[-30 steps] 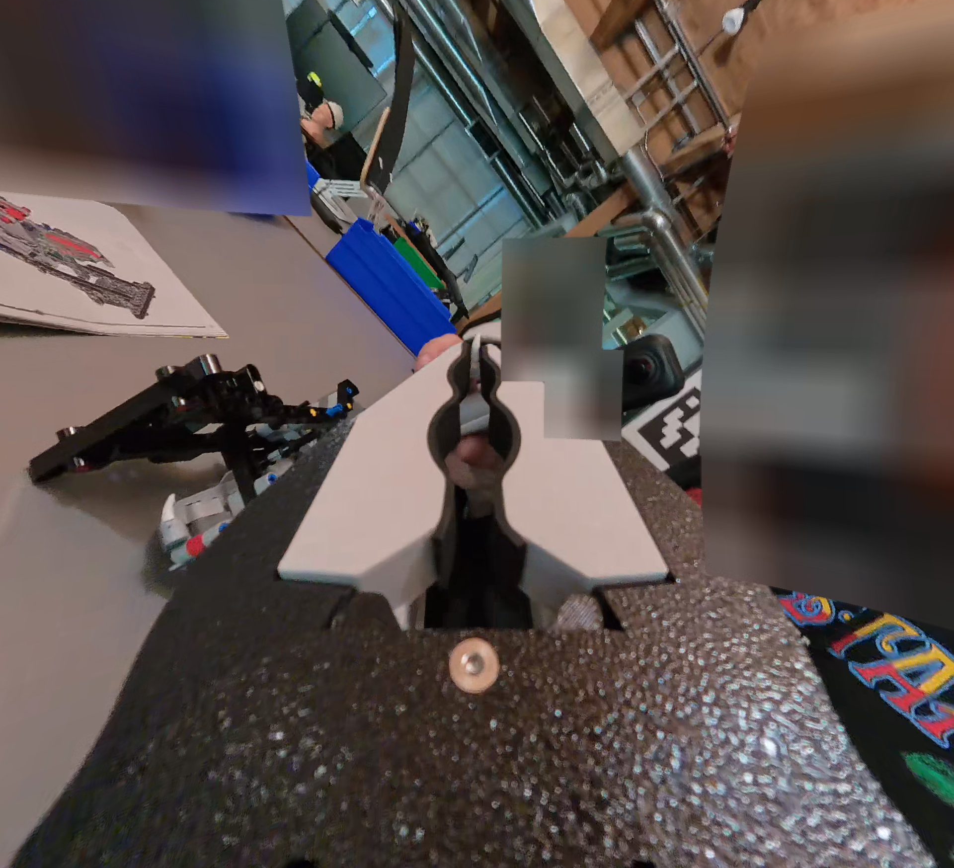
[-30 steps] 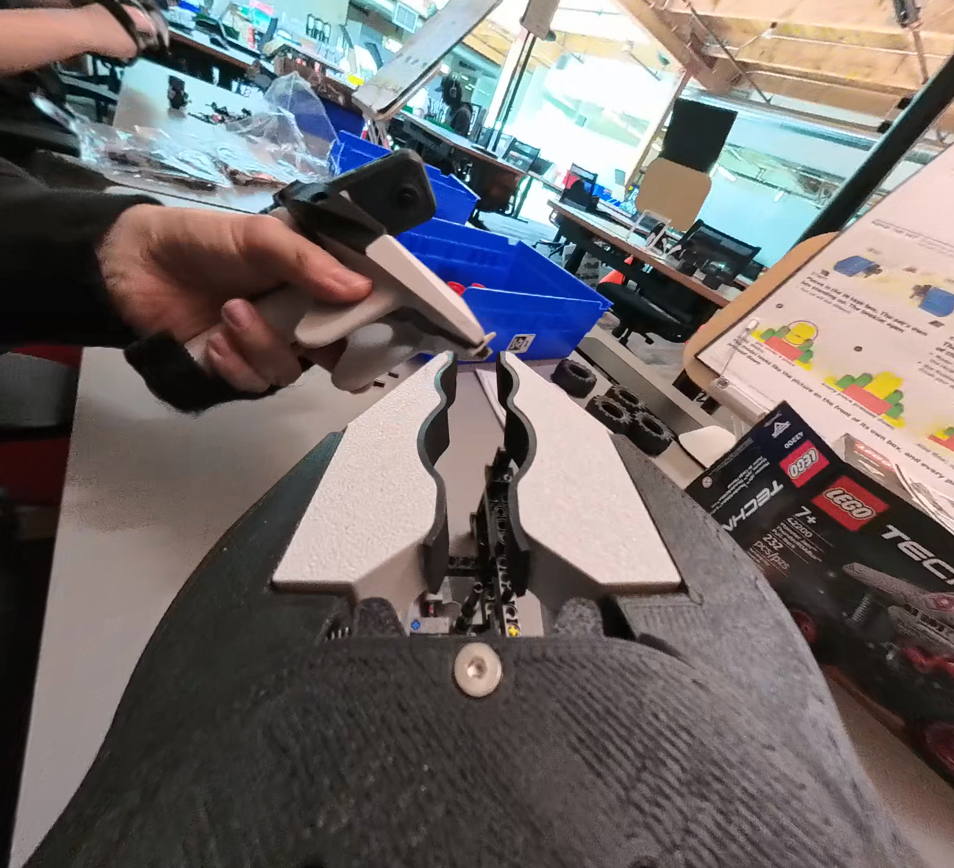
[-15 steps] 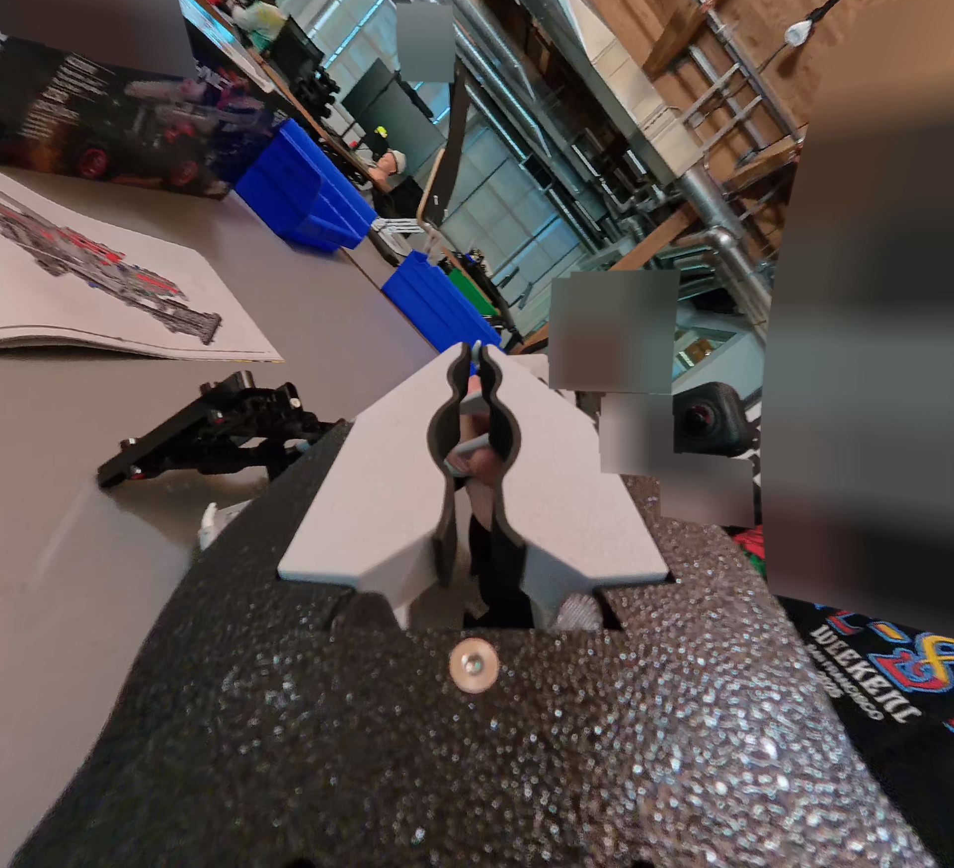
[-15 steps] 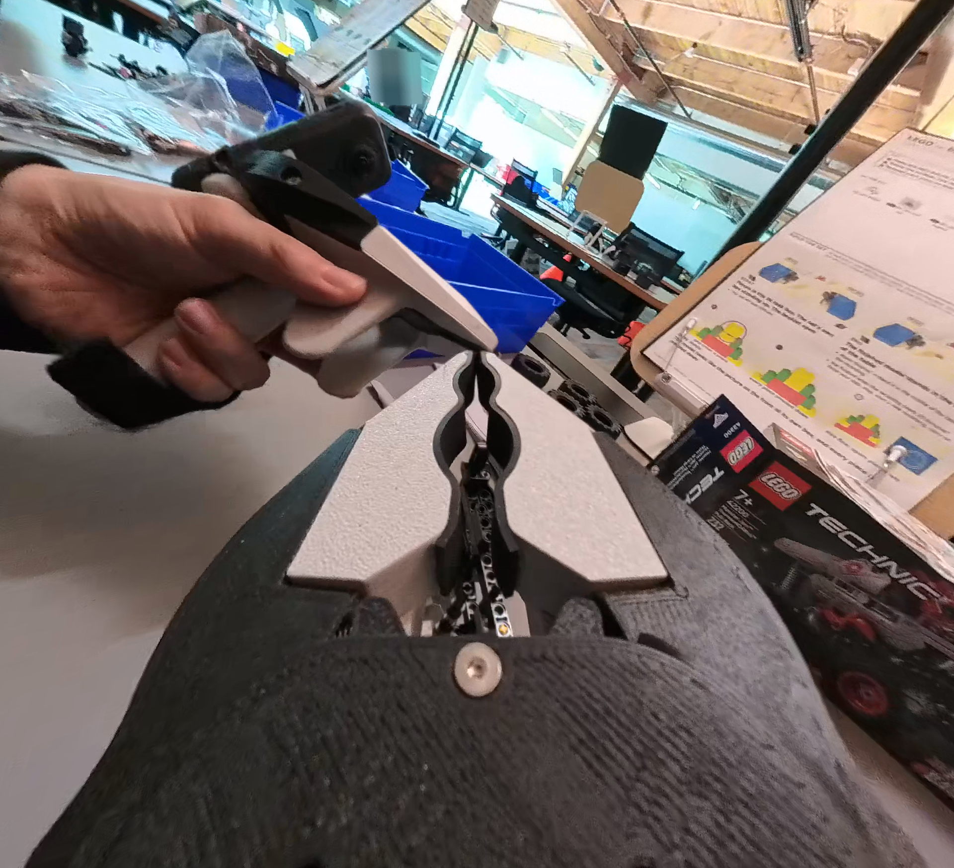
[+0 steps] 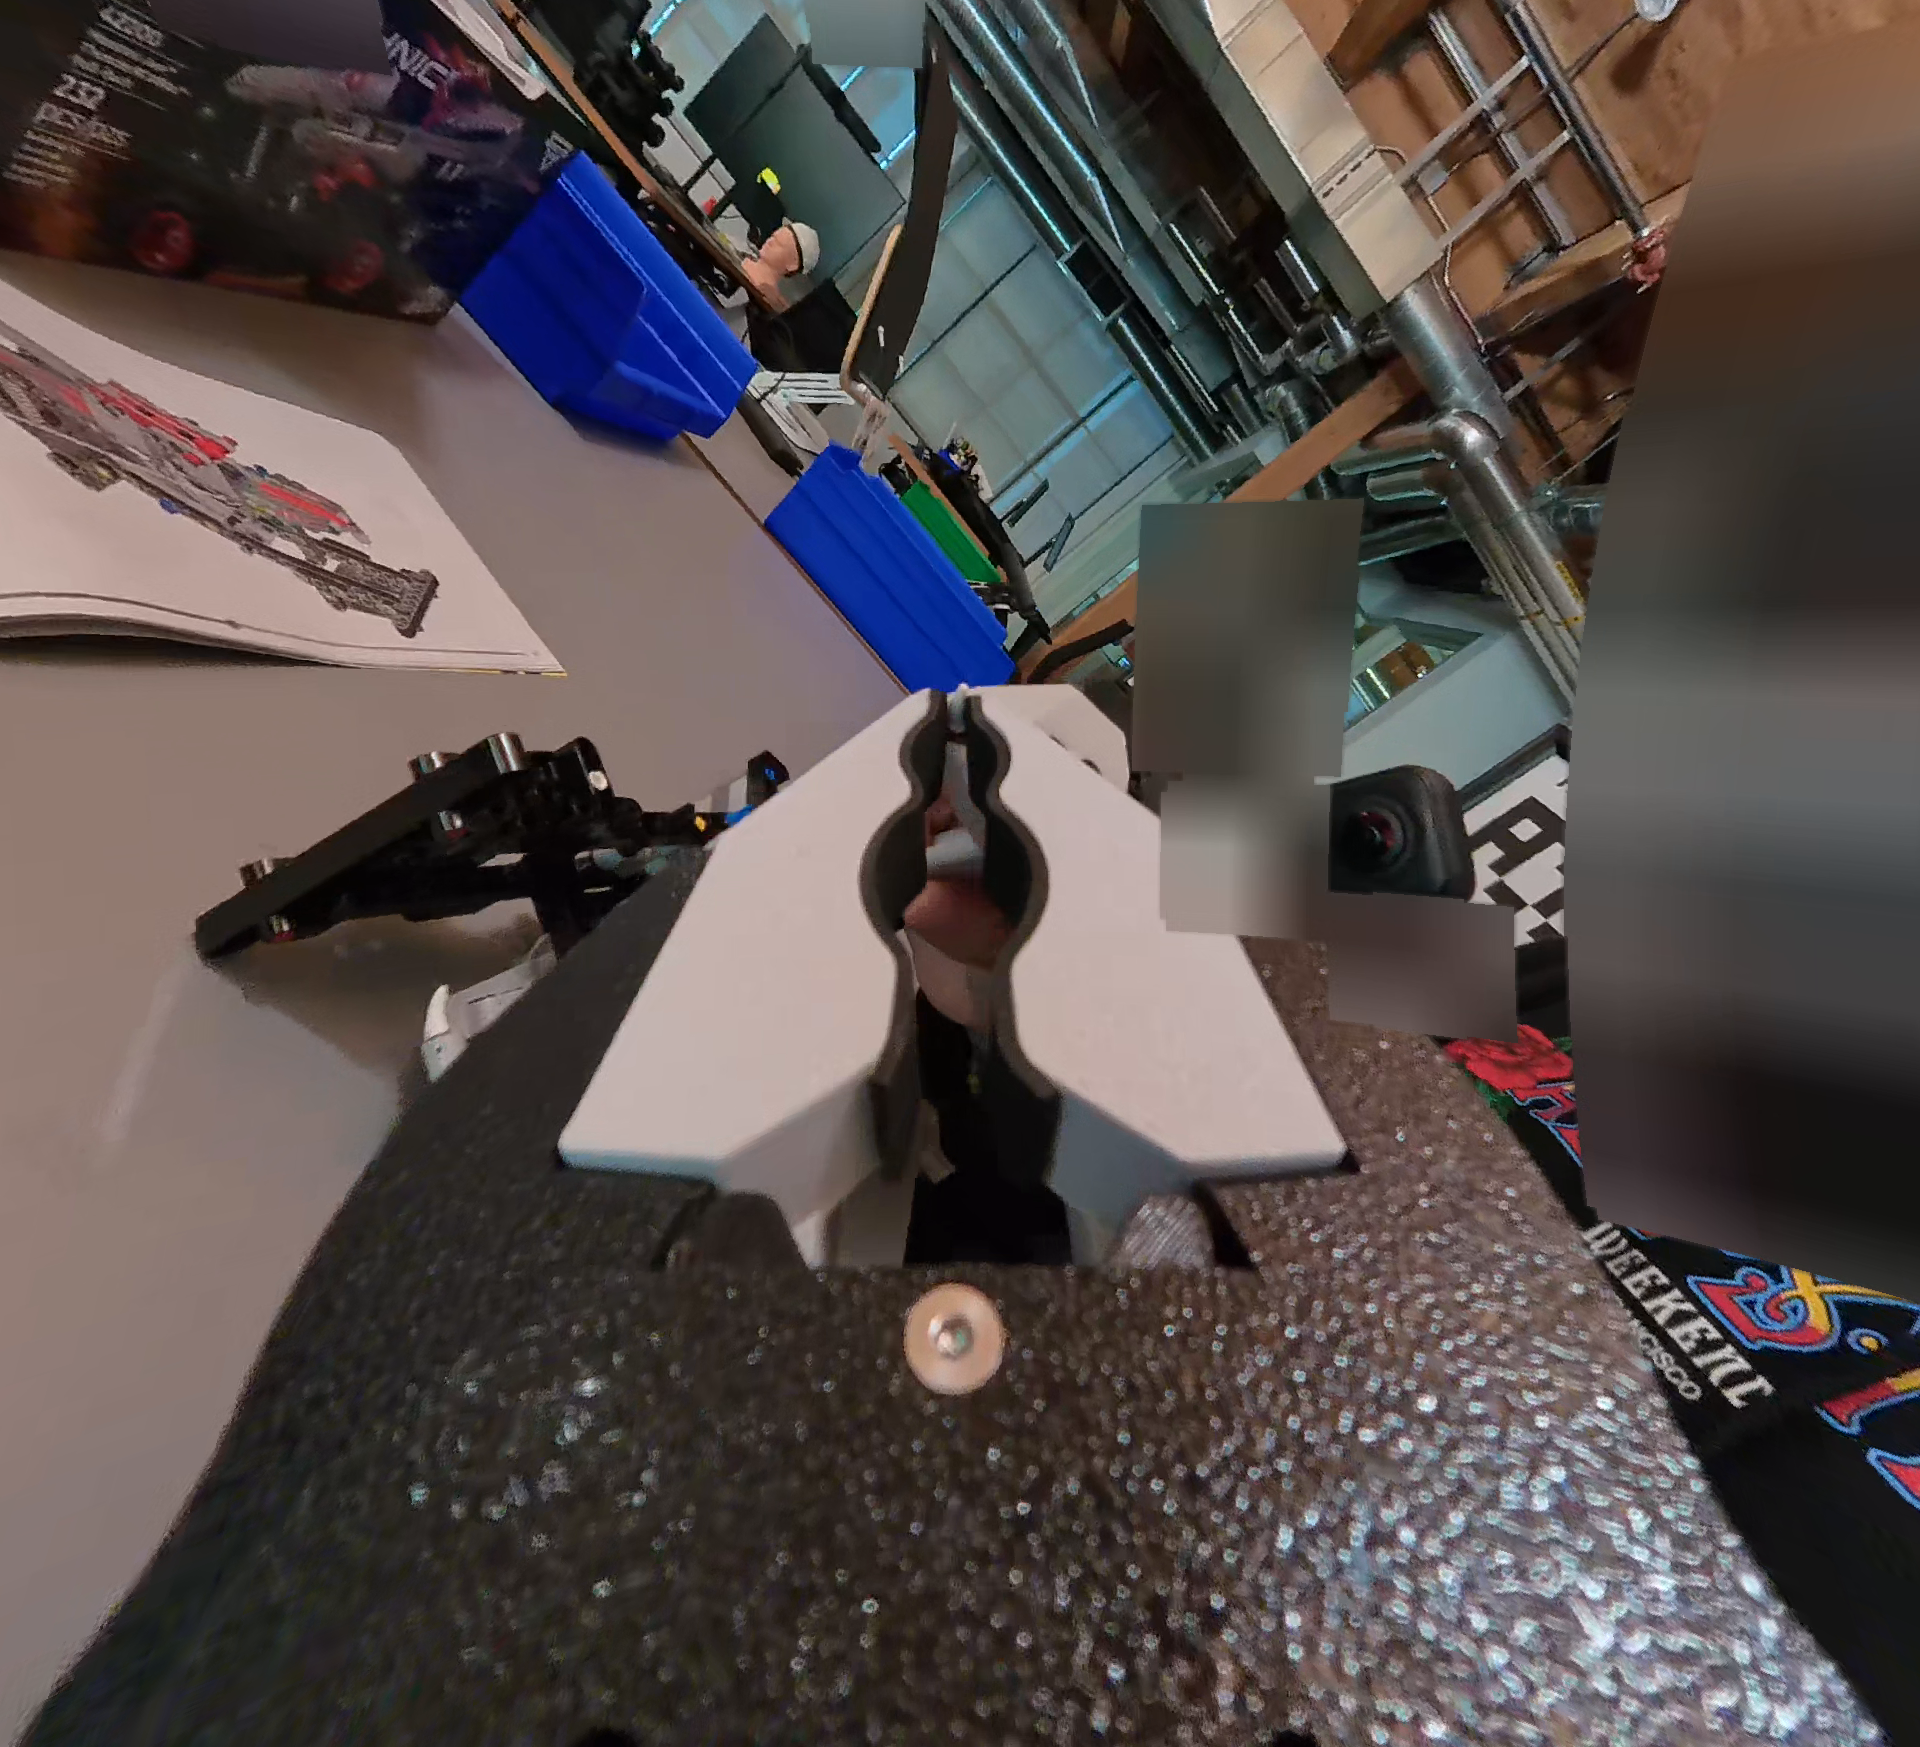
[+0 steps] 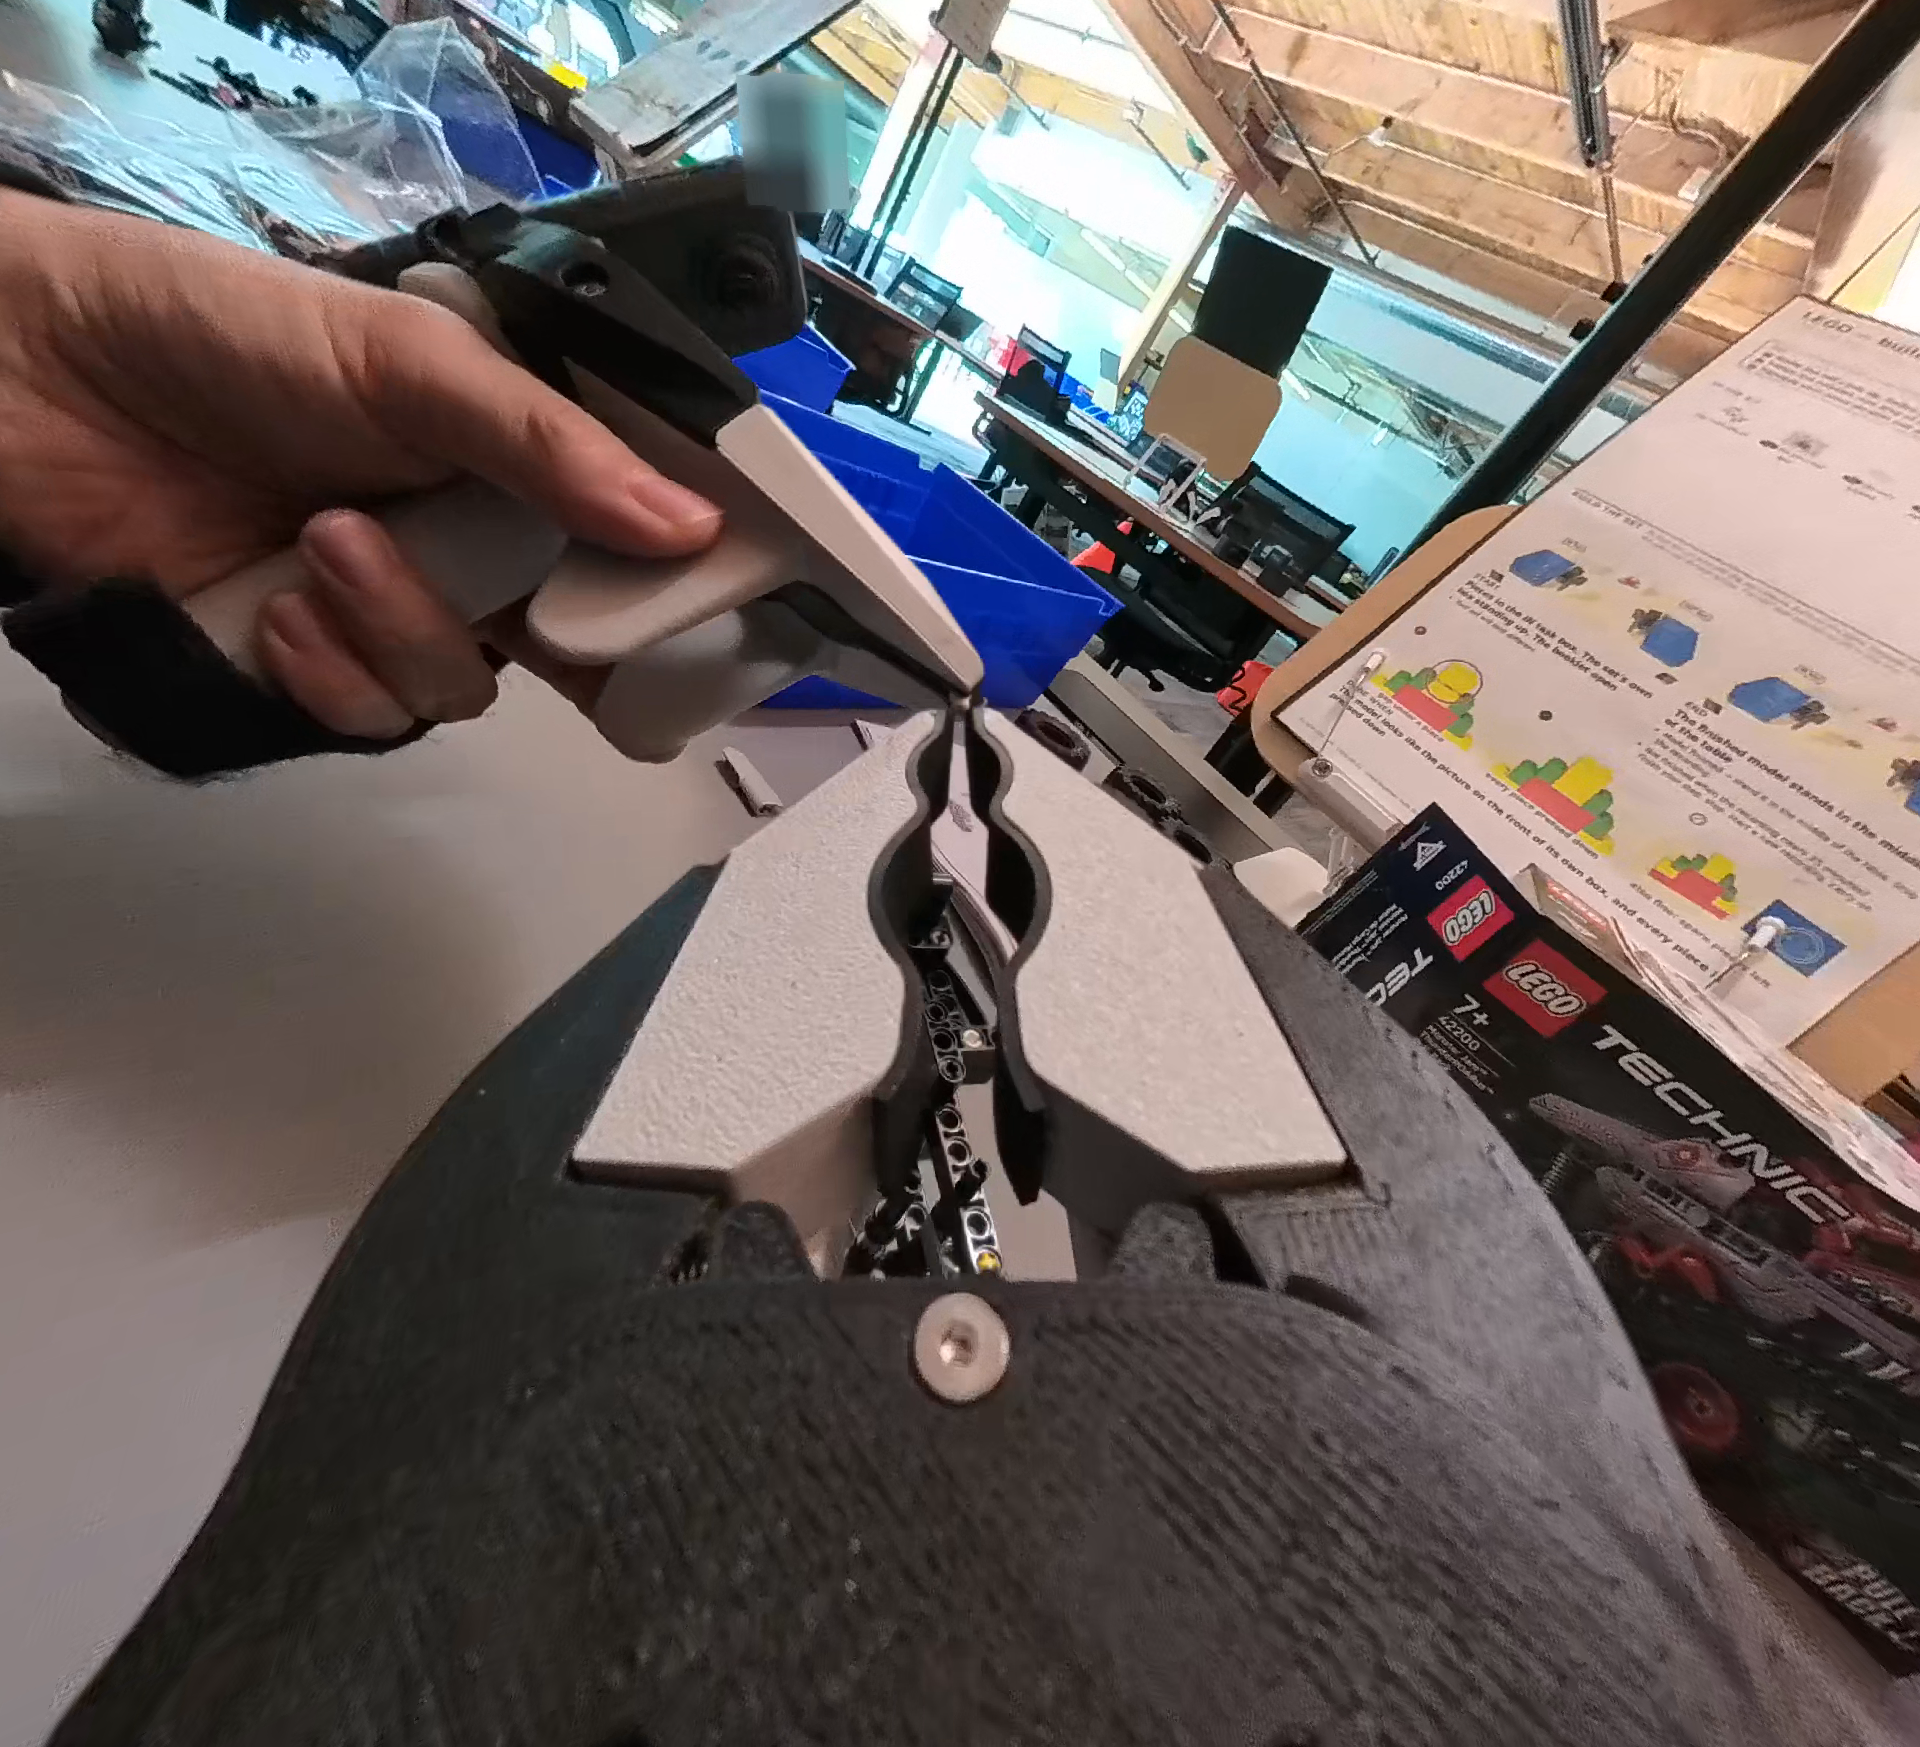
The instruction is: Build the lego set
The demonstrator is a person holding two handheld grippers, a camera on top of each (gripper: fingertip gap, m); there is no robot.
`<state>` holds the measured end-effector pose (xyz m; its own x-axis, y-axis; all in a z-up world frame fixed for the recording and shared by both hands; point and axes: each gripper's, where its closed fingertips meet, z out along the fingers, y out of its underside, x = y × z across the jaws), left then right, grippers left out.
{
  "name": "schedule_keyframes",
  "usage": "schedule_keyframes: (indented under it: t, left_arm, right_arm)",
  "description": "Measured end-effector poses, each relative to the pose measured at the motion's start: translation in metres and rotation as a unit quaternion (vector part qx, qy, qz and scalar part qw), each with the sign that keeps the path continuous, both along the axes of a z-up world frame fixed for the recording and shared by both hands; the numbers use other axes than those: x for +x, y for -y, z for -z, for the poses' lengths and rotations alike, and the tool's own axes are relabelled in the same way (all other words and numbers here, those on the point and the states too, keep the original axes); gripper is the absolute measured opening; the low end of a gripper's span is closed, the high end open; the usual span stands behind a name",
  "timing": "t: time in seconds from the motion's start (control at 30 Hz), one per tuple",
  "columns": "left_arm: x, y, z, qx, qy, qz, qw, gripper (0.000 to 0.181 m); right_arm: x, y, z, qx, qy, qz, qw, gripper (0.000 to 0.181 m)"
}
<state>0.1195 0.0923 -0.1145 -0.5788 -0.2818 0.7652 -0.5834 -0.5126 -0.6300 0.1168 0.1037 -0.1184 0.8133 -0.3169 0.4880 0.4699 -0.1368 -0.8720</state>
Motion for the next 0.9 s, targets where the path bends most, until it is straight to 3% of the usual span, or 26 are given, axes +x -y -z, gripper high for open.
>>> schedule_keyframes:
  t: [0.03,0.6,0.9]
  left_arm:
    - [0.0004,-0.0001,0.0,-0.002,-0.003,-0.002,1.0,0.001]
    - [0.0046,-0.0019,0.0069,0.041,-0.016,-0.027,0.999,0.001]
    - [0.0051,-0.0019,0.0067,0.041,-0.014,-0.024,0.999,0.001]
  right_arm:
    - [-0.0002,-0.0005,0.0006,-0.002,0.001,-0.001,1.0,0.0]
    - [0.0037,-0.0029,0.0053,-0.035,0.085,0.053,0.994,0.001]
    - [0.0039,-0.0024,0.0063,-0.025,0.053,0.04,0.997,0.0]
